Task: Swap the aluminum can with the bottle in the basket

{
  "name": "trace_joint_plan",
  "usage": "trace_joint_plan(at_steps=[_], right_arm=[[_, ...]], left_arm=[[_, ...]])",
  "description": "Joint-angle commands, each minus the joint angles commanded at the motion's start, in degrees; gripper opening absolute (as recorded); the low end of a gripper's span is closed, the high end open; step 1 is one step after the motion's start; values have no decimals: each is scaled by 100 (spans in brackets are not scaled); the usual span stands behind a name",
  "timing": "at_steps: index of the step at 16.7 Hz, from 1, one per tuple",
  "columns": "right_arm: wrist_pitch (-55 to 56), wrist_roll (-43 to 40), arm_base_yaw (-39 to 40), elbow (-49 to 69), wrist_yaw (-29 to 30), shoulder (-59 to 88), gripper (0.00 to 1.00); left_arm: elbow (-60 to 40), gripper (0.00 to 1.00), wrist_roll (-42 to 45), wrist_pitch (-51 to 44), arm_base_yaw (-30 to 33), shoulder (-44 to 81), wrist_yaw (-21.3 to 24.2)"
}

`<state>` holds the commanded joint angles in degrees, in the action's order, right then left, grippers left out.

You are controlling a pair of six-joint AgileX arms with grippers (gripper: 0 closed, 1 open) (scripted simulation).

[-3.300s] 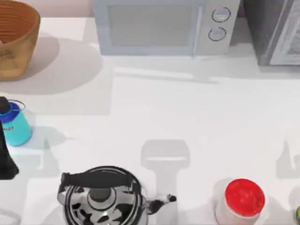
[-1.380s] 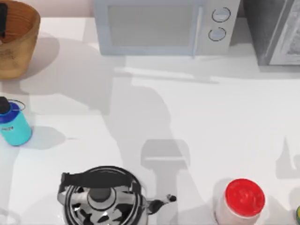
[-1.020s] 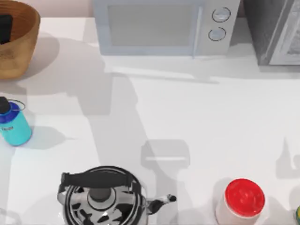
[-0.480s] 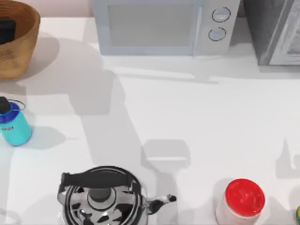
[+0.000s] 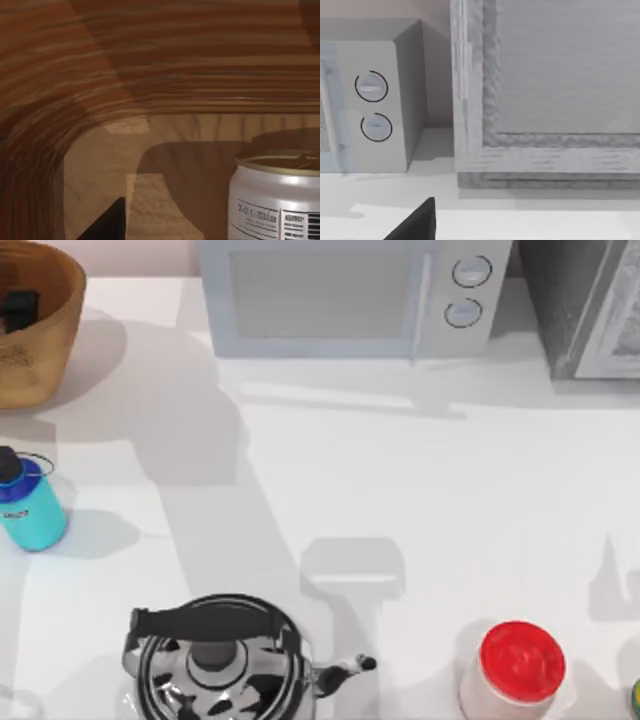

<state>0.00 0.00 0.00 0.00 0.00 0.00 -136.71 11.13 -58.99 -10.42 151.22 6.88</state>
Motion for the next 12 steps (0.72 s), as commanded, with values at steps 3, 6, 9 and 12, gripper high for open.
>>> trace_joint_plan(at_steps=[3, 6, 9, 12], right_arm=[[0, 0, 0, 0, 0, 0, 100], [0, 0, 0, 0, 0, 0, 100], [0, 0, 0, 0, 0, 0, 100], [0, 0, 0, 0, 0, 0, 100]], left_arm=[[0, 70, 0, 0, 0, 0, 0], [0, 47, 0, 0, 0, 0, 0], [0, 25, 0, 0, 0, 0, 0], [0, 2, 0, 0, 0, 0, 0]])
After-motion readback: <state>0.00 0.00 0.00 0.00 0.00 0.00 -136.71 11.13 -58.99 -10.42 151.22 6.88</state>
